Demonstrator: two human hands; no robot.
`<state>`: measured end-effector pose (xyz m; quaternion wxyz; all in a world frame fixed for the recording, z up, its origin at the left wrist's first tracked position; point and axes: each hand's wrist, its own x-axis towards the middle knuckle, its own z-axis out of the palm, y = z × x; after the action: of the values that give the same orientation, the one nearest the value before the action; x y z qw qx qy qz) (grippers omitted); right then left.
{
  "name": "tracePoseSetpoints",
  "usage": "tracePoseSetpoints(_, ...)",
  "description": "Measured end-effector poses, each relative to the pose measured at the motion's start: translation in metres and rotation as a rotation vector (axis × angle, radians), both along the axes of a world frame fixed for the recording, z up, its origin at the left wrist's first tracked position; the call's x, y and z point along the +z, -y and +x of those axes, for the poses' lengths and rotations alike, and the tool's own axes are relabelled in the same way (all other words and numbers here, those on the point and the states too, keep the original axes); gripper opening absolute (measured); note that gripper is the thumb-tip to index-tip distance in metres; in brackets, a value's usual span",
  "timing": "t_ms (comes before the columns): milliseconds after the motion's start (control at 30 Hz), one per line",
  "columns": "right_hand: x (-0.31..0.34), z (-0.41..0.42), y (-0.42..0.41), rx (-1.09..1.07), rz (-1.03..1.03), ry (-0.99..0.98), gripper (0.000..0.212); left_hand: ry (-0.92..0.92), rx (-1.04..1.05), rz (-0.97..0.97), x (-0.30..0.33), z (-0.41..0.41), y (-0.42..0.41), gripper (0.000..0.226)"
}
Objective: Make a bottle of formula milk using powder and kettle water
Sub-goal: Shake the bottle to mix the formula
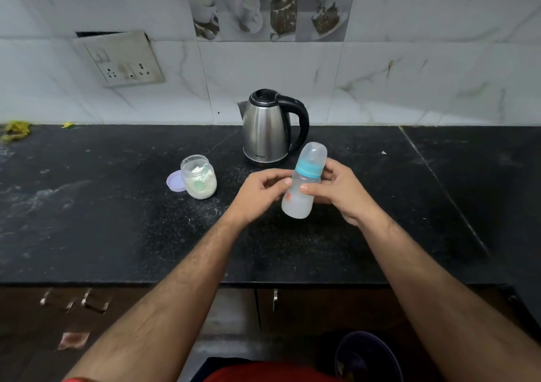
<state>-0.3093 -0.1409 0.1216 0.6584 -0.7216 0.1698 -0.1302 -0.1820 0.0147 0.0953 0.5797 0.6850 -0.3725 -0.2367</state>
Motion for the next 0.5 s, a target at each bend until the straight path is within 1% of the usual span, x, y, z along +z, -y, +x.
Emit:
tracePoseSetpoints(233,0.009,0.015,0.007,0.018,-0.001,0.016,0.055,0.033,0.027,0.002,0.009,0.012,0.004,0.026)
tracePoseSetpoints(367,-0.011,0.022,0.003,0.021,0.012,-0.022,0.056,-0.006,0.021,0.035,-0.009,0.016,-0.001,0.027)
tracePoseSetpoints(500,-0.044,0.033,-0.001,-0.007,-0.012,-0.063,0.056,-0.066,0.033,0.085,-0.039,0.023,-0.007,0.023)
